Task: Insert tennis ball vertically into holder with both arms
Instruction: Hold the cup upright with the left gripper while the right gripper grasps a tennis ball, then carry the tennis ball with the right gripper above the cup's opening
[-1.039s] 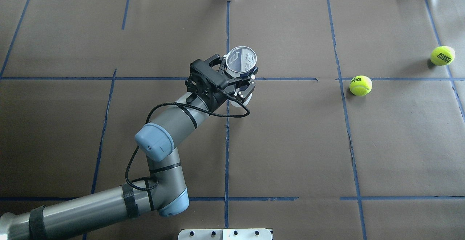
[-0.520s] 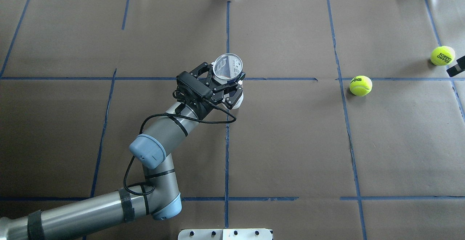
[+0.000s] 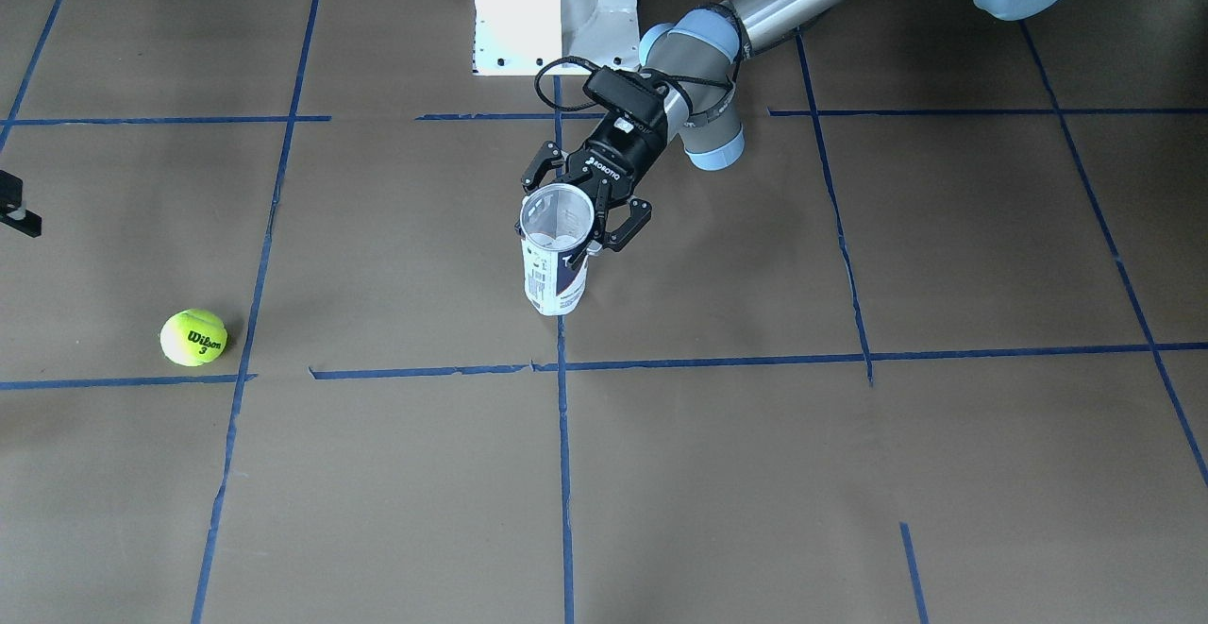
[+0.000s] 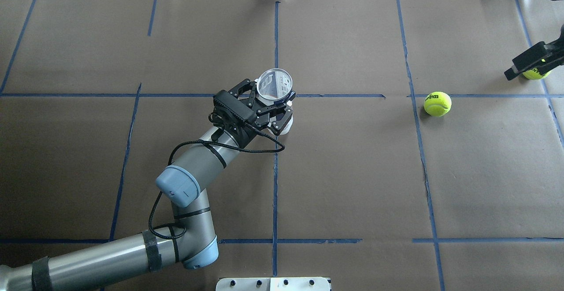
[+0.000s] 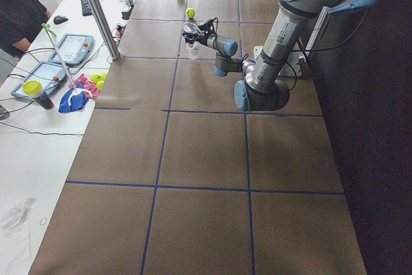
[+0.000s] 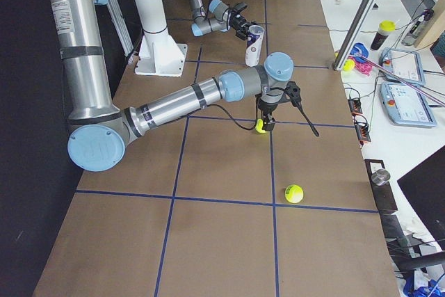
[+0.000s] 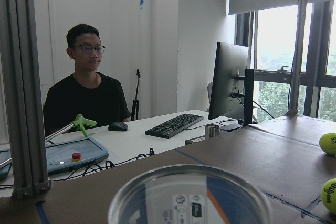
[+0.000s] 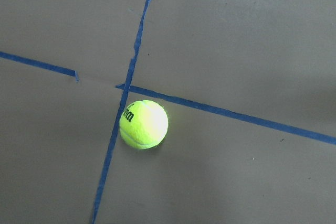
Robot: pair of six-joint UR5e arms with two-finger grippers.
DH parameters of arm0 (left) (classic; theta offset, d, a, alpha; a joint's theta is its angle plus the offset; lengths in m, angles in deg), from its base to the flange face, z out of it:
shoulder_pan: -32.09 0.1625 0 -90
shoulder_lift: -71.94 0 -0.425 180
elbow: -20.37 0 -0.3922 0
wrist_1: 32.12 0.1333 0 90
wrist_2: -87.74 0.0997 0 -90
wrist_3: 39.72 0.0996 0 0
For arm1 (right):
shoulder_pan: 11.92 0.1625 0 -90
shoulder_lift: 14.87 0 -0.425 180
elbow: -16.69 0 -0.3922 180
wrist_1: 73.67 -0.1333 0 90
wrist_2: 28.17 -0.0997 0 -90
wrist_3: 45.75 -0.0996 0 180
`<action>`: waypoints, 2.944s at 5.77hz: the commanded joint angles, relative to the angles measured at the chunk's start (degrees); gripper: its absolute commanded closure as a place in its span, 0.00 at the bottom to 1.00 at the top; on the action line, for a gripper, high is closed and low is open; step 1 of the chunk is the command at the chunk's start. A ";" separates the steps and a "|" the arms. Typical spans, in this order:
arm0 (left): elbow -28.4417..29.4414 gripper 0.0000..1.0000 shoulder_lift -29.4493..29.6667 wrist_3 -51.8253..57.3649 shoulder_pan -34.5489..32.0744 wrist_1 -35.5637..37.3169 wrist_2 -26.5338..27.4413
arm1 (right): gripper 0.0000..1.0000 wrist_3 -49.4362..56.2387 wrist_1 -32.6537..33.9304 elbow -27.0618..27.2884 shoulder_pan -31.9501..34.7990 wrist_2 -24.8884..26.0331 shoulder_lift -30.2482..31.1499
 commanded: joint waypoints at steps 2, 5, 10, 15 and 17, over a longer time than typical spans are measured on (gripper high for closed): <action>0.00 0.34 -0.04 -0.08 0.14 0.04 0.00 | 0.01 -26.71 -14.97 -1.61 -11.43 12.04 -0.15; 0.00 0.33 -0.04 -0.08 0.23 0.04 -0.09 | 0.00 -26.66 -22.44 -11.16 -16.44 15.73 -1.64; -0.08 0.33 -0.04 -0.08 0.23 0.13 -0.09 | 0.00 -26.66 -24.59 -18.84 -20.23 18.64 -6.03; 0.00 0.32 -0.13 0.09 0.67 0.13 -0.09 | 1.00 -39.65 -23.72 -5.73 -20.50 17.77 -8.12; 0.00 0.31 -0.13 0.09 0.76 0.22 -0.09 | 0.98 -62.06 -23.63 -2.51 -22.60 16.37 -19.51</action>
